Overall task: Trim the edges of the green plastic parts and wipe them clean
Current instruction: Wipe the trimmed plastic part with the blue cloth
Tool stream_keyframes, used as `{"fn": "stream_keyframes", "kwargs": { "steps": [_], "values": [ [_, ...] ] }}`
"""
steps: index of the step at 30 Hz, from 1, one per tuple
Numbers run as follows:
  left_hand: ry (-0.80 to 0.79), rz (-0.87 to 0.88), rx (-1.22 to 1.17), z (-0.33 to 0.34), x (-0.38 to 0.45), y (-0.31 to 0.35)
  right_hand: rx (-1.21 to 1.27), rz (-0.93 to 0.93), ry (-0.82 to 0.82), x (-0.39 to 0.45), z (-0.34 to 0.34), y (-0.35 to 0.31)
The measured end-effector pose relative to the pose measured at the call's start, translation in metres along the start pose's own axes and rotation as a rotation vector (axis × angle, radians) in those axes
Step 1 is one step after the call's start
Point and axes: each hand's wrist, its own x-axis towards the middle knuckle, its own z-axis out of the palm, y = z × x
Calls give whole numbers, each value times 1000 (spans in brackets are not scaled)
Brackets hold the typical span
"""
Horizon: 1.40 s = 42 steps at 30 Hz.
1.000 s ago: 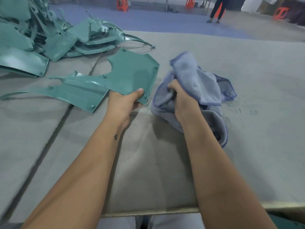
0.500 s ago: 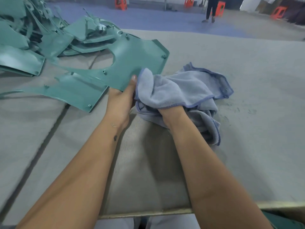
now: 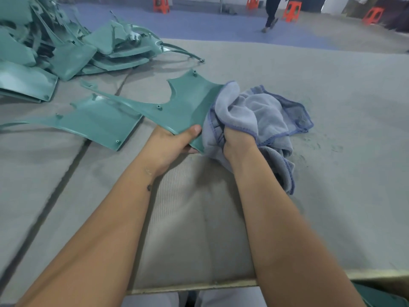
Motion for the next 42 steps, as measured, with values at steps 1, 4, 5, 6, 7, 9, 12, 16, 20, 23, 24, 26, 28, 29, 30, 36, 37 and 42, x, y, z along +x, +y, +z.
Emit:
{"fn": "stream_keyframes", "kwargs": {
  "steps": [1, 4, 5, 6, 7, 9, 12, 16, 20, 23, 24, 26, 28, 29, 30, 36, 37, 42],
  "values": [
    [11, 1, -8, 0, 0, 0, -161, -27, 84, 3, -2, 1],
    [71, 27, -31, 3, -1, 3, -228, -176, 70, -4, 2, 1],
    [99, 31, -46, 3, 0, 4, -174, -186, 91, -6, 4, 1],
    [126, 32, -62, 3, 0, 5, -149, -148, 104, -7, 10, -3],
    [151, 36, -77, 2, 0, 7, -162, -89, 174, -13, 6, -9],
    [176, 53, -93, 2, 1, 10, -288, -233, 110, -22, -1, -13],
    [154, 54, -73, 5, -2, 10, -467, -358, 64, -13, -3, -15],
    [99, 27, -102, 9, -5, 10, -404, -206, 150, -7, -4, -13],
    [-25, -23, -52, -1, -6, 13, -565, -209, 193, -1, 5, 4],
    [-20, -32, -23, -12, -6, 14, -623, -225, 102, -6, 0, 14],
    [13, -30, -27, -15, -4, 16, -589, -224, 88, -8, -3, 15],
    [141, -33, -82, -21, 0, 17, -456, -186, 100, -12, -7, 10],
    [300, -24, -148, -25, 5, 17, -383, -174, 145, -9, -10, -1],
    [365, -16, -165, -26, 7, 17, -380, -193, 183, -10, -11, -5],
    [407, -13, -182, -26, 8, 17, -380, -252, 201, -10, -12, -8],
    [312, -47, -102, -25, 10, 12, -413, -402, -31, -25, -12, -12],
    [282, -41, -75, -23, 10, 11, -402, -348, -5, -23, -11, -9],
    [254, -3, -40, -21, 10, 11, -268, -162, -22, -23, -14, -7]
  ]
}}
